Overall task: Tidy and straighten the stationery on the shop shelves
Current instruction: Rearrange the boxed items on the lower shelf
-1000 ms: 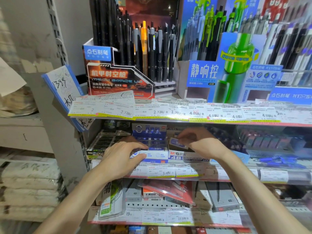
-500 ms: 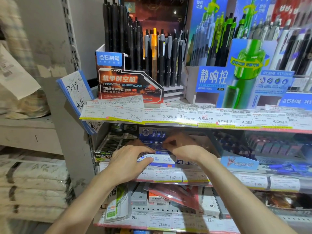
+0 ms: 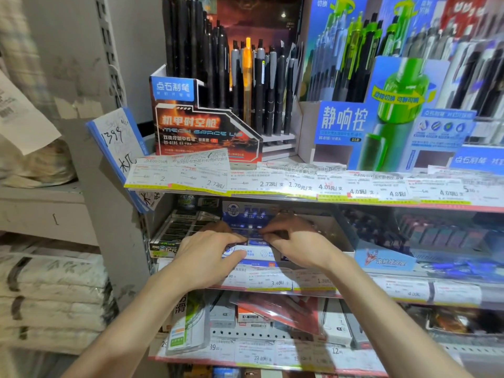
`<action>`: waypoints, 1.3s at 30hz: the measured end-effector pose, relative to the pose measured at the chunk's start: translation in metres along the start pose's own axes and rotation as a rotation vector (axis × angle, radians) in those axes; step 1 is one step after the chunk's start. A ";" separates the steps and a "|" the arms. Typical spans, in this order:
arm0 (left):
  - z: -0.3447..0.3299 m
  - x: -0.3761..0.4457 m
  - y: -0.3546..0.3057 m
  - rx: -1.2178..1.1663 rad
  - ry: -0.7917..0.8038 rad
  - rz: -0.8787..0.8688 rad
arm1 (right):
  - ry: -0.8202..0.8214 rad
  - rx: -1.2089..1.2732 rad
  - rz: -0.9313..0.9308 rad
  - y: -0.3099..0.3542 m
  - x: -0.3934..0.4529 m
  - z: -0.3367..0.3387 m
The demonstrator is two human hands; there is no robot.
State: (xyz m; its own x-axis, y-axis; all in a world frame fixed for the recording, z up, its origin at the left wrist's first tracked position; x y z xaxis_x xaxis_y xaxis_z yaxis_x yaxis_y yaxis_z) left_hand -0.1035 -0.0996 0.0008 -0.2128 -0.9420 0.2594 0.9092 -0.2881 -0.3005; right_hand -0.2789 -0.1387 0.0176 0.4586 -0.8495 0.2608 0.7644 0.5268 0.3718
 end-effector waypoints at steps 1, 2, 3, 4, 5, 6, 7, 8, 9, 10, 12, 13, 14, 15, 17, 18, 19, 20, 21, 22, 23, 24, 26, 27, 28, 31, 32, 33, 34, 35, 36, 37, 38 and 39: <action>0.000 0.000 0.000 -0.002 0.005 0.000 | -0.020 0.006 -0.004 0.000 -0.002 0.002; 0.000 0.000 0.000 -0.006 0.011 0.000 | -0.049 0.016 -0.018 -0.003 -0.004 0.006; 0.000 0.000 0.000 -0.010 0.017 0.001 | -0.087 0.020 -0.039 -0.006 -0.006 0.011; 0.000 0.000 0.000 -0.012 0.020 0.000 | -0.124 0.007 -0.068 -0.010 -0.009 0.018; 0.001 -0.001 -0.001 -0.011 0.021 -0.001 | -0.150 -0.022 -0.102 -0.016 -0.010 0.024; 0.001 -0.001 -0.002 -0.009 0.020 -0.003 | -0.156 -0.060 -0.144 -0.025 -0.012 0.029; 0.001 -0.001 -0.002 -0.008 0.019 -0.003 | -0.138 -0.100 -0.194 -0.035 -0.012 0.032; 0.002 -0.002 -0.003 -0.007 0.019 -0.001 | -0.111 -0.137 -0.244 -0.044 -0.012 0.034; 0.002 -0.002 -0.004 -0.006 0.019 0.000 | -0.088 -0.169 -0.277 -0.052 -0.011 0.035; 0.003 -0.003 -0.004 -0.004 0.019 0.000 | -0.068 -0.196 -0.295 -0.057 -0.010 0.035; 0.003 -0.003 -0.005 -0.002 0.017 0.000 | -0.030 -0.247 -0.298 -0.060 -0.006 0.032; 0.003 -0.004 -0.005 -0.001 0.017 0.002 | -0.015 -0.260 -0.300 -0.060 -0.005 0.030; 0.003 -0.004 -0.006 0.002 0.015 0.004 | -0.002 -0.266 -0.305 -0.059 -0.004 0.029; 0.003 -0.004 -0.006 0.005 0.014 0.006 | 0.004 -0.269 -0.307 -0.058 -0.003 0.027; 0.003 -0.005 -0.006 0.013 0.013 0.007 | -0.004 -0.270 -0.306 -0.056 -0.003 0.027; 0.003 -0.004 -0.005 0.012 0.015 0.008 | -0.010 -0.268 -0.305 -0.056 -0.003 0.027; 0.003 -0.004 -0.005 0.010 0.018 0.010 | -0.012 -0.267 -0.307 -0.057 -0.003 0.027; 0.003 -0.004 -0.005 0.009 0.020 0.010 | -0.017 -0.269 -0.313 -0.058 -0.003 0.027; 0.003 -0.004 -0.005 0.011 0.022 0.008 | -0.028 -0.268 -0.319 -0.060 -0.003 0.027; 0.003 -0.004 -0.005 0.013 0.023 0.005 | -0.041 -0.263 -0.323 -0.060 -0.003 0.027; 0.003 -0.004 -0.006 0.014 0.025 0.006 | -0.053 -0.258 -0.325 -0.060 -0.003 0.028; 0.003 -0.004 -0.006 0.013 0.025 0.010 | -0.059 -0.252 -0.329 -0.060 -0.004 0.029; 0.003 -0.004 -0.005 0.011 0.026 0.014 | -0.070 -0.230 -0.339 -0.060 -0.005 0.030; 0.003 -0.004 -0.005 0.010 0.026 0.013 | -0.073 -0.220 -0.342 -0.060 -0.006 0.030; 0.003 -0.003 -0.005 0.008 0.023 0.012 | -0.077 -0.210 -0.345 -0.060 -0.006 0.031; 0.003 -0.004 -0.004 0.010 0.023 0.012 | -0.137 -0.156 -0.332 -0.059 -0.007 0.032; 0.003 -0.004 -0.004 0.011 0.023 0.011 | -0.162 -0.128 -0.315 -0.056 -0.008 0.033; 0.003 -0.004 -0.005 0.013 0.022 0.008 | -0.180 -0.095 -0.291 -0.050 -0.007 0.034; 0.004 -0.004 -0.006 0.013 0.021 0.006 | -0.186 -0.066 -0.268 -0.044 -0.006 0.034; 0.004 -0.004 -0.006 0.013 0.022 0.007 | -0.186 -0.047 -0.240 -0.037 -0.005 0.035; 0.004 -0.004 -0.007 0.010 0.021 0.006 | -0.178 -0.041 -0.217 -0.030 -0.004 0.035; 0.004 -0.004 -0.007 0.008 0.022 0.006 | -0.168 -0.043 -0.192 -0.023 -0.003 0.034; 0.004 -0.005 -0.007 0.007 0.021 0.006 | -0.156 -0.053 -0.176 -0.018 -0.002 0.033; 0.004 -0.005 -0.007 0.006 0.023 0.008 | -0.146 -0.064 -0.162 -0.016 0.000 0.031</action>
State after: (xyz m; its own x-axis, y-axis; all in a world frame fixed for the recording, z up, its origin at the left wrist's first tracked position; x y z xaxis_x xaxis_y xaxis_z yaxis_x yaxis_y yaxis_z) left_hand -0.1075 -0.0925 0.0054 -0.2134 -0.9480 0.2360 0.9129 -0.2796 -0.2974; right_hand -0.3051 -0.1456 0.0396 0.2600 -0.9073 0.3305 0.8522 0.3765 0.3632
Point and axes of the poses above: each hand's wrist, its own x-axis towards the middle knuckle, its own z-axis out of the back of the hand, y = z × x, the point moved 6 cm from there along x, towards the middle knuckle, and after that the axes turned 5 degrees about -x, right-handed, at the moved point
